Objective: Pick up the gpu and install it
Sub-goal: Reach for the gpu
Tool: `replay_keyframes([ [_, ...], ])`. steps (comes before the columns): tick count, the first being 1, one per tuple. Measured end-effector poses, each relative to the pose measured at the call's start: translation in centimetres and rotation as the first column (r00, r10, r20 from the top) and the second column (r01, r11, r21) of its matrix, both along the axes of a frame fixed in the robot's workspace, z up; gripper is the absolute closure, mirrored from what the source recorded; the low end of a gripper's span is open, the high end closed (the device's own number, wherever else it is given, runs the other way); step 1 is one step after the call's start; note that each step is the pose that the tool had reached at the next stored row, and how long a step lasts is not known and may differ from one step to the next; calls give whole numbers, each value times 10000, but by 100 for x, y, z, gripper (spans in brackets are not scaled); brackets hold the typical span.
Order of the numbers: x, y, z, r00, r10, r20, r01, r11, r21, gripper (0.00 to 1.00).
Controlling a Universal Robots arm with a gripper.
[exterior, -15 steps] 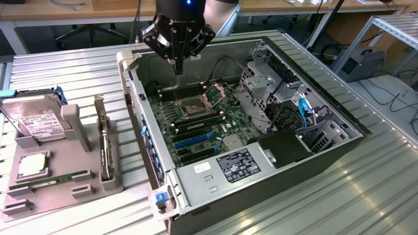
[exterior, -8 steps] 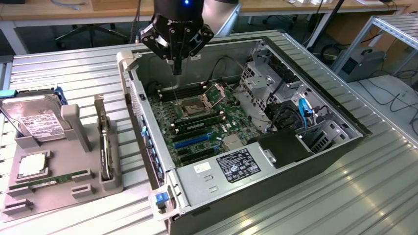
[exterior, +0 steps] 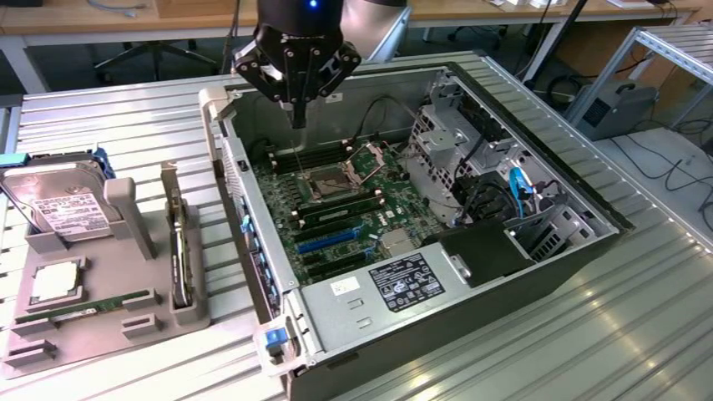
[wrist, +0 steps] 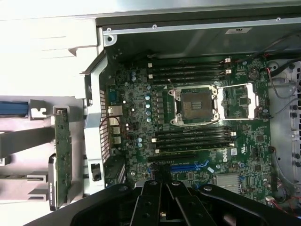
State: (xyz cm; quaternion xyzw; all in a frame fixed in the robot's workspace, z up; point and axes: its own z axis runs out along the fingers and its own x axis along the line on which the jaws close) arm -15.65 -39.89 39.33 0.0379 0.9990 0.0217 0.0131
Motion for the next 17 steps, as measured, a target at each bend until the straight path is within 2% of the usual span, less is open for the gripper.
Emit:
replay_keyframes([
  [17,-60,0,0,10000,0,0,0,10000,0,89],
])
